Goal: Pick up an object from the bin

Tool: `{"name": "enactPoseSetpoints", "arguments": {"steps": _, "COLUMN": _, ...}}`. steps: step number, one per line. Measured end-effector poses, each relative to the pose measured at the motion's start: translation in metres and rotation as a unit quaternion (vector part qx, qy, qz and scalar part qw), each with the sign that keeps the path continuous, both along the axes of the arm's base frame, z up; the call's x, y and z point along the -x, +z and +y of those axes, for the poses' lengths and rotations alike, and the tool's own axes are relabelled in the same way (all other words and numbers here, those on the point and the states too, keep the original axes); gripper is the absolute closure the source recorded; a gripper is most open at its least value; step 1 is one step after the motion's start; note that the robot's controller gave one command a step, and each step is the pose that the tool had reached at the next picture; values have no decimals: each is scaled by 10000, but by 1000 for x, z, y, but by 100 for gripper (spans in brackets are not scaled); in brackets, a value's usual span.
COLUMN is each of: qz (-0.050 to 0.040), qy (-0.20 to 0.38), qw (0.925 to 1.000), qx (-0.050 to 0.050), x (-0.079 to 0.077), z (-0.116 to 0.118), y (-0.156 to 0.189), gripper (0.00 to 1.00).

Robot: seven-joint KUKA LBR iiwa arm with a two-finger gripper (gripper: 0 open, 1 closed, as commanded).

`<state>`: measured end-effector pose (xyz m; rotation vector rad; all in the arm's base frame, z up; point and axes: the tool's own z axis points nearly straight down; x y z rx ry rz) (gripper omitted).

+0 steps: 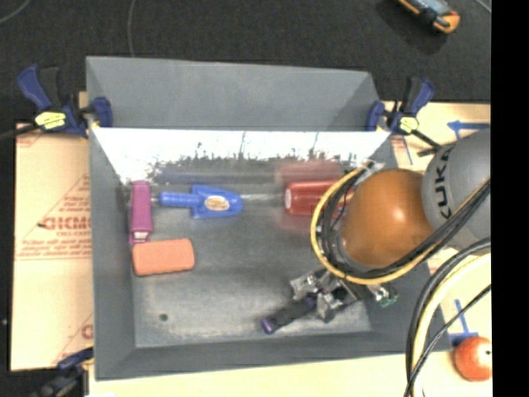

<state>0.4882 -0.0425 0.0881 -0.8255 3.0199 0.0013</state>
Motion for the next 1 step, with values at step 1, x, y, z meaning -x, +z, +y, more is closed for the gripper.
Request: {"name": "enactPoseSetpoints", "arguments": {"steps": 1, "qz": -21, "qy": -13, "qw": 10000, "qx": 2, "x": -1, "z": -1, "y": 49, "gripper": 100}}
